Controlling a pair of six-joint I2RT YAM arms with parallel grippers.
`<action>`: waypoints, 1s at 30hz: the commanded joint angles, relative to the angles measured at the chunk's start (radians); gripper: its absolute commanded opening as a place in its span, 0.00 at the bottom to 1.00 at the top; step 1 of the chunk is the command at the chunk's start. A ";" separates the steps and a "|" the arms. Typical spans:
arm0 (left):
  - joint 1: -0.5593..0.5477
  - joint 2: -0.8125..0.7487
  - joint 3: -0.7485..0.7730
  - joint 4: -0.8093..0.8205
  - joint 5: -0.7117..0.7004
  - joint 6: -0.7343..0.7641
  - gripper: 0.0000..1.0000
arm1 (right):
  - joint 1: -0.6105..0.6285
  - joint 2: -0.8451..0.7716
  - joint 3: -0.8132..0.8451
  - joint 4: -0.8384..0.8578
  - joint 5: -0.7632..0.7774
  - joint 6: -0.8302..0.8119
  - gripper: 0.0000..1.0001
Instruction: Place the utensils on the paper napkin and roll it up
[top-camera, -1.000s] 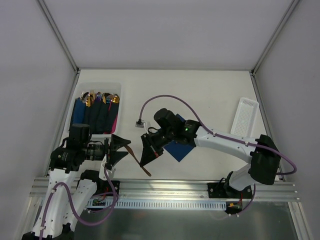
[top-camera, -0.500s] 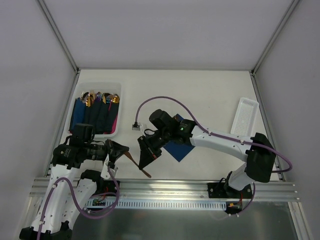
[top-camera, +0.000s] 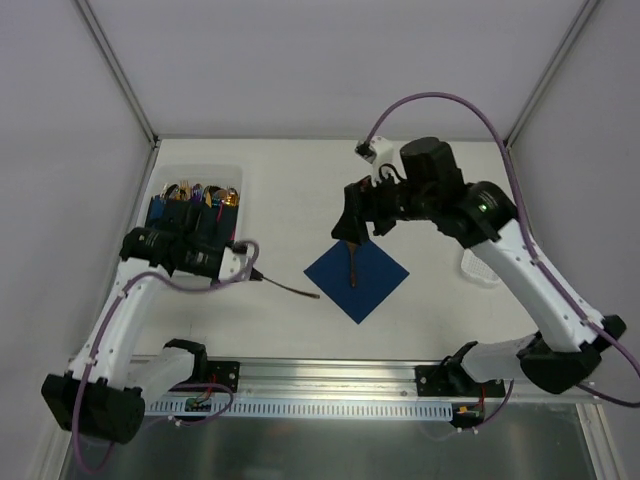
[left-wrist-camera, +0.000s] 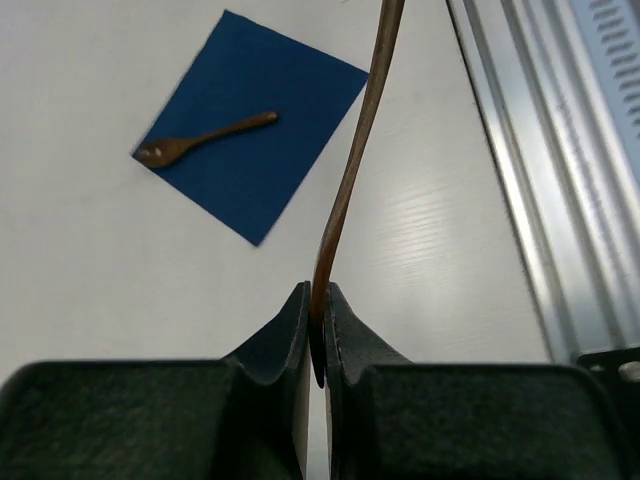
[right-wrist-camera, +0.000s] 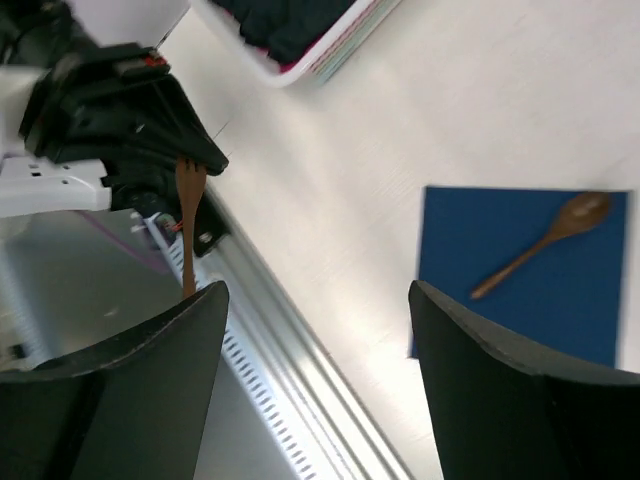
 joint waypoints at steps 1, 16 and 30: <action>-0.019 0.166 0.155 -0.006 0.030 -0.456 0.00 | 0.042 -0.139 0.025 -0.166 0.240 -0.152 0.76; -0.237 0.812 0.476 -0.403 0.088 -0.795 0.00 | 0.531 -0.058 0.009 -0.356 0.727 -0.387 0.58; -0.336 0.829 0.449 -0.400 0.165 -0.956 0.00 | 0.686 0.052 -0.124 -0.245 0.882 -0.468 0.51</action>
